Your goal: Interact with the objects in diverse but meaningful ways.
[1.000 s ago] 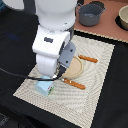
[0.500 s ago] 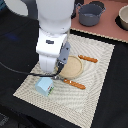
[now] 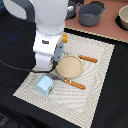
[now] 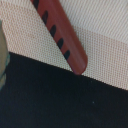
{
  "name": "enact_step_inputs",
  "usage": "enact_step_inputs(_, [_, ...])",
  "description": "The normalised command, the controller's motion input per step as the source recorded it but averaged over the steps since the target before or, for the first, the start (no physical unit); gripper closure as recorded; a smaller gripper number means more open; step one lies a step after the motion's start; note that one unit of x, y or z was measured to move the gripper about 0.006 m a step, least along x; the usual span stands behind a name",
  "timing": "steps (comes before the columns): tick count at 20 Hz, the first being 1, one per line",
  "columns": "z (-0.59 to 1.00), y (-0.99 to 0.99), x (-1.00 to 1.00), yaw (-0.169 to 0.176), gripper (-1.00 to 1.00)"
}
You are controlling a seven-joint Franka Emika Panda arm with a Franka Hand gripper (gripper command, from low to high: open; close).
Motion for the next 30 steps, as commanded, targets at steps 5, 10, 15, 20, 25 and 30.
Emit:
enact_step_inputs(5, [-0.3, 0.03, -0.37, 0.077, -1.0])
enact_step_inputs(10, [-0.38, 0.0, -0.52, 0.074, -1.0])
enact_step_inputs(15, [-0.31, 0.0, -0.7, 0.051, -1.0])
enact_step_inputs(20, [-0.18, 0.12, -0.33, 0.042, -1.0])
enact_step_inputs(25, [-0.19, 0.15, -0.21, 0.035, 1.0])
enact_step_inputs(30, [-0.23, 0.16, -0.23, 0.036, 1.0])
